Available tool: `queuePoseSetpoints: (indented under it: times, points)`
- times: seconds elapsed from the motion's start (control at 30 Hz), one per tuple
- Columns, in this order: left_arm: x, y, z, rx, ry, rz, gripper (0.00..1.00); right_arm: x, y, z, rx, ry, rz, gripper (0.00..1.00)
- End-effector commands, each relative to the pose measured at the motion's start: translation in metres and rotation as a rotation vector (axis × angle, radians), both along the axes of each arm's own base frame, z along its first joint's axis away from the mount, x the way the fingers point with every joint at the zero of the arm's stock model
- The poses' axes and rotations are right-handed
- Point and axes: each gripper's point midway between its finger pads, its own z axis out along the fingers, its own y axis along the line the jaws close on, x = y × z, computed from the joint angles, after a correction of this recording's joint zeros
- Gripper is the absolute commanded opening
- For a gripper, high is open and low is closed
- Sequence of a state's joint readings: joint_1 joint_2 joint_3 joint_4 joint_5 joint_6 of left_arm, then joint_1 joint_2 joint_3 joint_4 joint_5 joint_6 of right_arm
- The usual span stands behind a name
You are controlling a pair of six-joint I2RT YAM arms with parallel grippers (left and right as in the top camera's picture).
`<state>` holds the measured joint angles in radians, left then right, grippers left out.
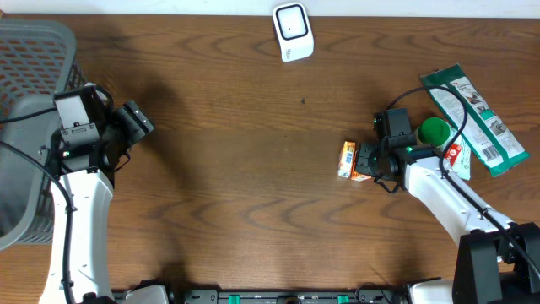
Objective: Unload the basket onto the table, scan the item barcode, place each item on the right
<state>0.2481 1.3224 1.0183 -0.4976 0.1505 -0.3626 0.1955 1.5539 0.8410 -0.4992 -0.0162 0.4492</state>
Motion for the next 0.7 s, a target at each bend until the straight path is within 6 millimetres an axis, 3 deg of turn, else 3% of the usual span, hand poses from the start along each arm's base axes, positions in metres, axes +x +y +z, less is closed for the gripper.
queuePoseSetpoints:
  times: [0.0,0.3,0.53,0.67]
  points:
    - [-0.001,0.002,-0.003,0.006,0.011,0.003,0.85,-0.002,-0.002,-0.003,-0.017,0.006,-0.007,0.16]
    - [-0.001,0.002,-0.003,0.006,0.011,0.004,0.85,0.001,-0.005,0.012,-0.031,-0.009,0.007,0.09]
    - [-0.001,0.002,-0.003,0.006,0.011,0.003,0.85,0.017,0.001,0.065,-0.023,-0.111,0.075,0.06]
    - [-0.001,0.002,-0.003,0.006,0.011,0.004,0.85,0.021,0.015,0.073,0.037,-0.136,0.098,0.04]
